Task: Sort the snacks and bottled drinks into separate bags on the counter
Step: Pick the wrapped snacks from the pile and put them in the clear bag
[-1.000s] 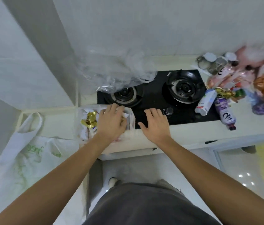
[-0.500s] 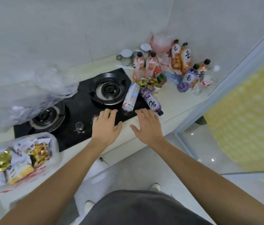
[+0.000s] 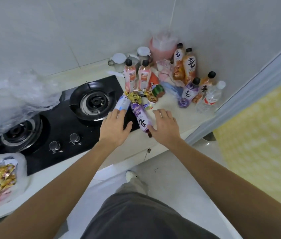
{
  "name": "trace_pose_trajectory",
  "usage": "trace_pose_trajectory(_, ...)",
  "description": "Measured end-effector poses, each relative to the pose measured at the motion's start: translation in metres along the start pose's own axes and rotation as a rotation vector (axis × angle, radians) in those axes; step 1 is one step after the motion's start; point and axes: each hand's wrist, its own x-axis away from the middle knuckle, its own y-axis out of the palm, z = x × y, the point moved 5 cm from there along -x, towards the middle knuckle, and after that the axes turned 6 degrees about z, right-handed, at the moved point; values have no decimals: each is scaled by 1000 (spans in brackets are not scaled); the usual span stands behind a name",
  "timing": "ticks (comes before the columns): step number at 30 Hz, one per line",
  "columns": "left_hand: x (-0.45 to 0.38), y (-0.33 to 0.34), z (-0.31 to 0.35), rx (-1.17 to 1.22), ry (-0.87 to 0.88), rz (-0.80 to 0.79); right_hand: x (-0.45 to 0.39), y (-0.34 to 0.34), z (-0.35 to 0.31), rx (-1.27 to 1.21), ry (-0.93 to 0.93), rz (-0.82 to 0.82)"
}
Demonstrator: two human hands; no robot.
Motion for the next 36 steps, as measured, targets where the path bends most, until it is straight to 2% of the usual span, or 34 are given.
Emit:
trace_pose_trajectory(9,-131,50,5,77,-19,-62,-91,38,52,-10,16,-209)
trace_pose_trajectory(15,-193,83,4,27,-79,-250,-148,67,57,-61,-1,-222)
trace_pose_trajectory(20,-209,114,2,-58,-168,-379,-168,96,58,-84,-55,-279)
trace_pose_trajectory(28,-211,134,12,-245,-206,-400,-161,116,82,-17,-232,-246)
trace_pose_trajectory(31,-212,141,16,-244,-215,-393,-158,119,96,-55,-226,-253)
trace_pose_trajectory(36,-214,142,19,-134,-220,-334,-164,124,94,-253,-252,-235)
